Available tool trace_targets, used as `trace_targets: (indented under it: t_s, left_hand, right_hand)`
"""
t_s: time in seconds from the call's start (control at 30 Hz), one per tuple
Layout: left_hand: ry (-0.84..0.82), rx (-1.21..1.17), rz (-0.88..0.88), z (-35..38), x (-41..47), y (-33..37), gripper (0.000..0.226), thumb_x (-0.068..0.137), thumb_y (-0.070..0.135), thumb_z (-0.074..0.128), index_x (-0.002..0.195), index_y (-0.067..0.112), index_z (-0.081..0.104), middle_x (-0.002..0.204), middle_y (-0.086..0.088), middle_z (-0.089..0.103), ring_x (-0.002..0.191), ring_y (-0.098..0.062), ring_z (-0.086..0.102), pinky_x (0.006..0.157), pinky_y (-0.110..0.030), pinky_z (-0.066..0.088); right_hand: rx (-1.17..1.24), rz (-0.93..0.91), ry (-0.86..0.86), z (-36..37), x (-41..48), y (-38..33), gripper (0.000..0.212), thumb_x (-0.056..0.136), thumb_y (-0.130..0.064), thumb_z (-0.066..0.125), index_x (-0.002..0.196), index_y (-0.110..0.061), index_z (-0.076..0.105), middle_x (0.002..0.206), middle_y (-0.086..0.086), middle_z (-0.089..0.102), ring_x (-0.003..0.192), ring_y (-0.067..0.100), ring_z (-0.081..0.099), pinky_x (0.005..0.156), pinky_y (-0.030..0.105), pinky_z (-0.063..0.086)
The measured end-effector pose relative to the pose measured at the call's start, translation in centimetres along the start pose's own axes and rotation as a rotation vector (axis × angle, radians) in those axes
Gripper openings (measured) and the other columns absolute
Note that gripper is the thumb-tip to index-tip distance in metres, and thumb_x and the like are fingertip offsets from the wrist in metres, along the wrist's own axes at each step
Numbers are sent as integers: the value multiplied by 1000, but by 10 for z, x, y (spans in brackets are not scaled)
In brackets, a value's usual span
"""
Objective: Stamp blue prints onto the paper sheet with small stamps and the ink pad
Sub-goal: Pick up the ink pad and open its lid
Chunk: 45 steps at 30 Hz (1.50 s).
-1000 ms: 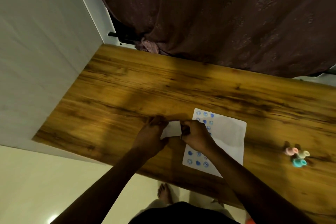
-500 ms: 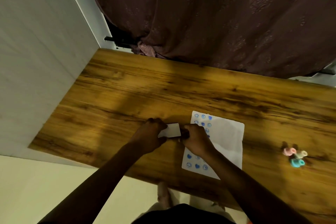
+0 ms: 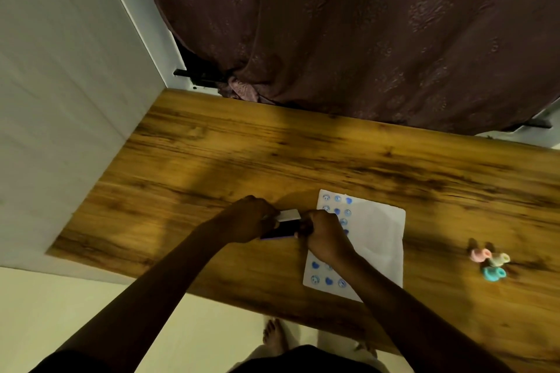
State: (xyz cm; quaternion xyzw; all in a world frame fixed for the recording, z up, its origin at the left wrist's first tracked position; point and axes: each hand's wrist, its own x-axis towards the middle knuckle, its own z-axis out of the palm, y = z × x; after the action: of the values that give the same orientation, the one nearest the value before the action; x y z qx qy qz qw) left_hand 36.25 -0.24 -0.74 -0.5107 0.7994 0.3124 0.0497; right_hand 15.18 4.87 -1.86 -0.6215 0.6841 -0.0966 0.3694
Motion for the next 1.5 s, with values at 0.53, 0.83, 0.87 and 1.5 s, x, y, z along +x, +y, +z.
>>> trace_targets:
  t_s: [0.53, 0.83, 0.87, 1.5]
  left_hand:
    - [28, -57, -28, -12, 25, -8, 35, 110, 30, 42, 133, 10, 60, 126, -16, 70, 100, -25, 65, 77, -29, 43]
    - [97, -12, -20, -6, 40, -23, 51, 103, 30, 56, 152, 19, 44, 143, -12, 53, 132, -31, 51, 103, -41, 47]
    - [106, -10, -18, -4, 41, -25, 53, 103, 29, 57, 153, 20, 43, 146, -12, 52, 135, -31, 49, 104, -42, 45]
    - [146, 155, 15, 4, 49, -36, 59, 98, 40, 60, 153, 27, 45, 143, -9, 48, 131, -35, 42, 106, -47, 44]
  right_hand:
    - [-13, -24, 17, 2, -3, 0, 34, 100, -23, 61, 134, -23, 58, 133, 1, 65, 125, 22, 61, 112, 37, 45]
    - [16, -13, -5, 4, 0, 4, 21, 102, -18, 58, 123, -16, 64, 120, 2, 70, 111, 17, 66, 100, 24, 49]
    - [15, -15, -9, 5, 0, 4, 21, 102, -19, 60, 122, -17, 65, 120, 2, 70, 111, 17, 66, 95, 22, 47]
    - [32, -51, 22, 8, 2, 9, 18, 101, -19, 59, 116, -14, 69, 117, 5, 72, 111, 20, 66, 97, 25, 48]
